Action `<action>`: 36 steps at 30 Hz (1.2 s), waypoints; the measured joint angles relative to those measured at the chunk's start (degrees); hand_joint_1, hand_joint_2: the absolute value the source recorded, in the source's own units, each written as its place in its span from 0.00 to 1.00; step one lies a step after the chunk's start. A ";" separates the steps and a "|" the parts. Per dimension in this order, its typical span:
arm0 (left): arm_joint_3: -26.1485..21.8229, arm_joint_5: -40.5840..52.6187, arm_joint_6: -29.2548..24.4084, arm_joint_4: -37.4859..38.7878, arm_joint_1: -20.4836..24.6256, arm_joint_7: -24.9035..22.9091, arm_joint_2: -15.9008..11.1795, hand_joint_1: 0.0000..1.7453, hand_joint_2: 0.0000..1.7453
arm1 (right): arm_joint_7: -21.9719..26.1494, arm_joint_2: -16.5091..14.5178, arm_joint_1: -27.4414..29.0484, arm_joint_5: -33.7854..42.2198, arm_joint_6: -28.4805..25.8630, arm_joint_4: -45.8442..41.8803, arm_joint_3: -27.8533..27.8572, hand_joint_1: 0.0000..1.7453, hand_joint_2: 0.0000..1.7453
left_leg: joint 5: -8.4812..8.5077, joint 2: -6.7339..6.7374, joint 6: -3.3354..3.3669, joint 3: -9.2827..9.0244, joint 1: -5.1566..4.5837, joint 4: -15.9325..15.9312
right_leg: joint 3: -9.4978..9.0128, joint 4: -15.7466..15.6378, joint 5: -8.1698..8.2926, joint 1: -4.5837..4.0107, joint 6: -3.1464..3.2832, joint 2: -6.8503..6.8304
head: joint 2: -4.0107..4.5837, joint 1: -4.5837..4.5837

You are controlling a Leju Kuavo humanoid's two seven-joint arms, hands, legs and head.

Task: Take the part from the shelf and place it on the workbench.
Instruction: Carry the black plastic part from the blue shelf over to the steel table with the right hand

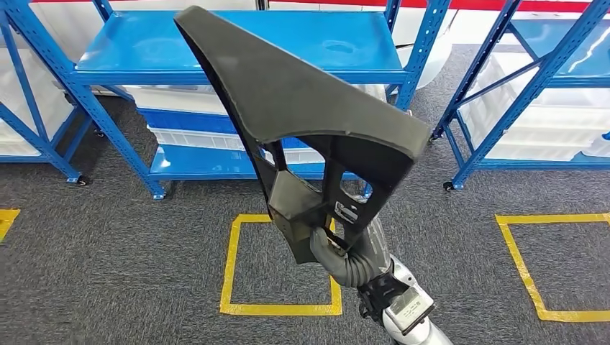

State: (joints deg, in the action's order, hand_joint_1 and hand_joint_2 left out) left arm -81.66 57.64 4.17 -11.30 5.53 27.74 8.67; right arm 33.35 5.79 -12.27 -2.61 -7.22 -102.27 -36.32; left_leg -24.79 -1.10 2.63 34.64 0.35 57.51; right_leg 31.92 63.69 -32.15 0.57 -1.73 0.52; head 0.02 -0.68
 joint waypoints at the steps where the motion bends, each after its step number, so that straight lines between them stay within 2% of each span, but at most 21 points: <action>1: 0.00 -0.03 -0.01 0.00 0.02 0.05 0.02 0.00 1.00 | 0.06 -0.02 0.01 -0.32 -0.10 0.00 -0.07 1.00 1.00 | 0.39 -0.33 -0.22 0.31 -0.14 0.03 | -2.39 -3.86 0.81 -0.20 0.12 0.52 | 0.00 0.02; 3: 0.00 -0.10 -0.03 -0.01 0.00 0.17 0.05 0.00 1.00 | 0.26 -0.04 0.05 -0.87 -0.47 0.00 -0.16 1.00 1.00 | 1.08 -0.85 -0.77 0.74 -0.31 0.08 | -4.36 -7.58 1.56 -0.55 0.71 1.10 | 0.00 0.07; 4: 0.00 -0.11 -0.04 -0.01 -0.06 0.24 0.05 0.00 1.00 | 0.32 -0.04 0.15 -1.12 -0.73 0.00 -0.20 1.00 1.00 | 1.38 -1.07 -1.08 0.86 -0.37 0.06 | -4.20 -7.51 1.88 -0.79 1.01 0.82 | 0.00 0.08; 6: 0.00 -0.06 -0.05 -0.01 -0.22 0.36 -0.03 0.00 1.00 | 0.38 -0.04 0.34 -1.56 -1.33 -0.01 -0.23 1.00 1.00 | 1.40 -1.32 -1.61 1.26 -0.23 0.46 | -4.09 -7.68 2.51 -0.31 1.74 0.13 | 0.00 0.13; 8: 0.00 0.10 -0.04 -0.02 -0.32 0.47 -0.13 0.00 1.00 | 0.39 -0.07 0.69 -1.99 -1.93 -0.07 -0.25 1.00 1.00 | -1.33 -0.67 -2.21 2.89 -0.03 3.99 | -4.03 -7.89 3.20 0.21 2.56 -0.68 | 0.00 0.39; 10: 0.01 0.37 -0.03 -0.02 -0.33 0.54 -0.14 0.00 1.00 | 0.40 -0.04 1.33 -2.40 -2.45 -0.16 -0.25 1.00 1.00 | -5.86 0.32 -2.91 5.73 0.27 11.38 | -3.74 -7.77 3.53 0.03 2.98 -1.55 | 0.00 0.67; 12: 0.02 0.54 -0.01 -0.02 -0.35 0.56 -0.15 0.00 1.00 | 0.40 0.01 2.02 -2.69 -2.78 -0.20 -0.25 1.00 1.00 | -7.83 0.75 -3.41 7.17 0.59 16.39 | -3.40 -7.61 3.65 -0.11 3.05 -2.49 | 0.00 0.70; 13: 0.02 0.56 0.00 -0.02 -0.37 0.57 -0.16 0.00 1.00 | 0.40 0.01 2.29 -2.78 -2.88 -0.20 -0.26 1.00 1.00 | -7.31 0.95 -3.54 6.52 0.73 16.04 | -3.30 -7.53 3.68 -0.11 3.07 -2.90 | 0.00 0.72; 14: 0.02 0.57 0.02 -0.03 -0.37 0.57 -0.20 0.00 1.00 | 0.40 0.02 2.52 -2.87 -2.96 -0.21 -0.26 1.00 1.00 | -5.86 1.29 -3.57 4.69 0.86 13.31 | -3.27 -7.46 3.67 -0.09 3.05 -3.29 | 0.00 0.72; 17: 0.02 0.63 0.05 -0.03 -0.27 0.58 -0.31 0.00 1.00 | 0.40 0.03 2.93 -3.01 -3.03 -0.44 -0.26 1.00 1.00 | -2.18 4.00 -3.06 -1.41 0.59 2.41 | -3.09 -7.23 3.59 -0.58 2.62 -4.22 | 0.00 0.77; 19: 0.02 0.66 0.06 -0.02 -0.20 0.63 -0.33 0.00 1.00 | 0.40 0.05 3.23 -3.05 -3.06 -0.61 -0.25 1.00 1.00 | -2.06 4.52 -2.36 -1.78 0.10 0.78 | -2.77 -7.13 3.67 -1.00 2.12 -4.93 | 0.00 0.80; 21: 0.02 0.69 0.07 -0.02 -0.26 0.68 -0.35 0.00 1.00 | 0.40 0.08 3.44 -3.08 -3.08 -0.68 -0.26 1.00 1.00 | -1.63 3.55 -1.50 -1.45 0.09 0.45 | -2.52 -6.87 3.42 -1.02 1.56 -5.36 | 0.00 0.79; 22: 0.02 0.69 0.07 -0.02 -0.26 0.73 -0.36 0.00 1.00 | 0.40 0.09 3.50 -3.09 -3.08 -0.71 -0.26 1.00 1.00 | -1.35 3.09 -1.03 -1.38 0.12 0.23 | -2.06 -5.95 2.69 -0.95 1.43 -4.74 | 0.00 0.79; 23: 0.02 0.69 0.07 -0.02 -0.22 0.81 -0.36 0.00 1.00 | 0.44 0.11 3.57 -3.10 -3.08 -0.75 -0.25 1.00 1.00 | -1.06 2.62 -0.56 -1.31 0.20 0.01 | -1.15 -3.94 1.47 -0.83 1.47 -3.73 | 0.00 0.71; 25: 0.02 0.76 0.09 -0.02 -0.15 1.03 -0.38 0.00 1.00 | 0.54 0.22 4.01 -3.06 -3.08 -0.79 -0.15 1.00 1.00 | -0.70 1.56 0.08 -0.95 0.19 -0.07 | 2.25 3.47 -1.97 -0.58 1.94 -1.63 | 0.00 0.52; 27: 0.03 1.04 0.20 -0.02 -0.21 1.17 -0.38 0.00 1.00 | 0.69 0.41 4.76 -2.94 -3.06 -0.77 0.03 1.00 1.00 | -0.47 0.32 0.32 -0.60 0.12 -0.04 | 5.05 9.54 -3.80 -0.47 1.86 -1.03 | 0.00 0.42; 28: 0.03 1.21 0.30 -0.02 -0.28 1.19 -0.38 0.00 1.00 | 0.76 0.49 5.07 -2.85 -3.06 -0.75 0.11 1.00 1.00 | -0.38 -0.30 0.31 -0.53 0.12 -0.03 | 5.01 9.51 -3.35 -0.43 1.49 -0.93 | 0.00 0.41; 29: 0.04 1.37 0.41 -0.02 -0.34 1.20 -0.38 0.00 1.00 | 0.84 0.56 5.30 -2.78 -3.05 -0.74 0.19 1.00 1.00 | -0.28 -0.92 0.24 -0.52 0.12 0.00 | 3.86 7.18 -2.07 -0.32 1.00 -0.77 | 0.00 0.41; 32: 0.19 1.99 0.97 -0.02 -0.38 1.10 -0.38 0.00 1.00 | 1.01 0.67 6.06 -3.00 -3.41 -0.88 0.37 1.00 1.00 | -0.07 -2.56 -0.28 -0.36 -0.01 0.32 | -1.30 -4.04 2.21 0.27 0.05 1.05 | 0.00 0.43; 34: 0.59 2.95 1.57 -0.02 -0.51 0.57 -0.38 0.00 1.00 | 1.03 0.76 7.51 -3.73 -4.18 -1.49 0.72 1.00 1.00 | 0.13 -3.33 -0.85 0.04 -0.12 0.50 | -2.17 -6.23 2.84 0.23 0.29 1.51 | 0.00 0.50; 36: 1.31 4.09 1.98 -0.02 -0.84 -0.15 -0.36 0.00 1.00 | 1.03 0.90 9.22 -4.48 -4.90 -2.48 1.25 1.00 1.00 | 0.30 -3.75 -1.44 0.50 0.07 0.65 | -2.23 -6.24 3.28 0.29 0.90 0.67 | 0.00 0.53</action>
State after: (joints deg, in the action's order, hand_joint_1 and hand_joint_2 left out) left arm -80.35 61.73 6.15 -11.32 4.69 27.59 8.31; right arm 34.38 6.68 -3.05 -7.09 -12.12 -104.75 -35.07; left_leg -24.50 -4.85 1.19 35.14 0.42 58.15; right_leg 29.68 57.45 -28.86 0.86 -0.83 1.19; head 0.02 -0.15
